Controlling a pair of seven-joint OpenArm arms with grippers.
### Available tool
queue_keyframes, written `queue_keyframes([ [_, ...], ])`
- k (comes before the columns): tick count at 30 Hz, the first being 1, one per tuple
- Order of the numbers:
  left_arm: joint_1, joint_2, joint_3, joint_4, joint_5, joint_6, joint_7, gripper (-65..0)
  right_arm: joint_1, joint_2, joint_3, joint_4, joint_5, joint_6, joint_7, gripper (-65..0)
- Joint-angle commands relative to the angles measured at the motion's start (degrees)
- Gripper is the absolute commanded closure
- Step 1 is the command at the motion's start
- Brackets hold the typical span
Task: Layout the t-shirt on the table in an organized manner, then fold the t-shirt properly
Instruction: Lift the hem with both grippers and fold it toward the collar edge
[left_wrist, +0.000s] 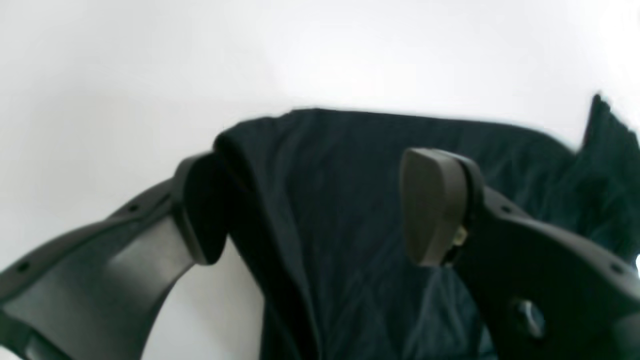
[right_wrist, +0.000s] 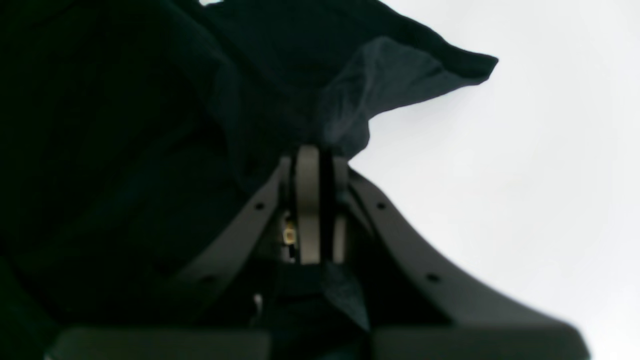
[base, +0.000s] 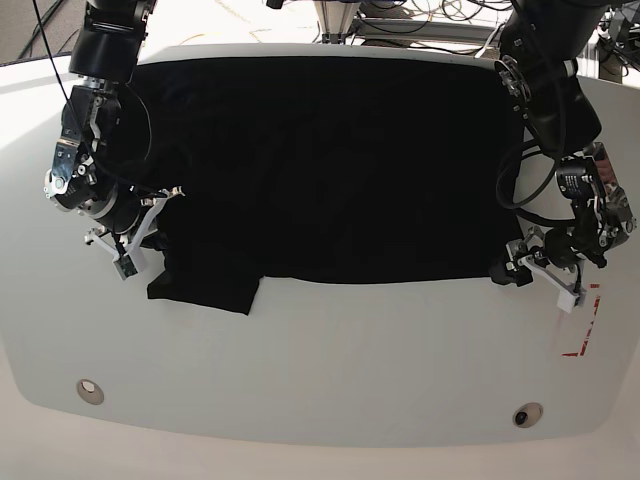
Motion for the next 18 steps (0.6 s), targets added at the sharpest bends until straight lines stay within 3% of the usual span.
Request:
queue_keyframes([
  [1, -2.1, -0.8, 2.2, -2.3, -0.4, -0.1, -2.3, -48.3, 1.2, 0.9, 0.3, 1.0, 0.8, -0.1, 1.3, 0.0],
  [11, -3.0, -0.8, 7.5, -7.0, -0.4, 0.1, -7.9, -47.8, 1.2, 0.9, 0.3, 1.0, 0.8, -0.1, 1.3, 0.0],
  [18, -2.9, -1.0, 7.2, -5.8, -0.4, 0.0, -6.2, -43.9, 1.2, 0.9, 0.3, 1.0, 0.8, -0.1, 1.3, 0.0],
])
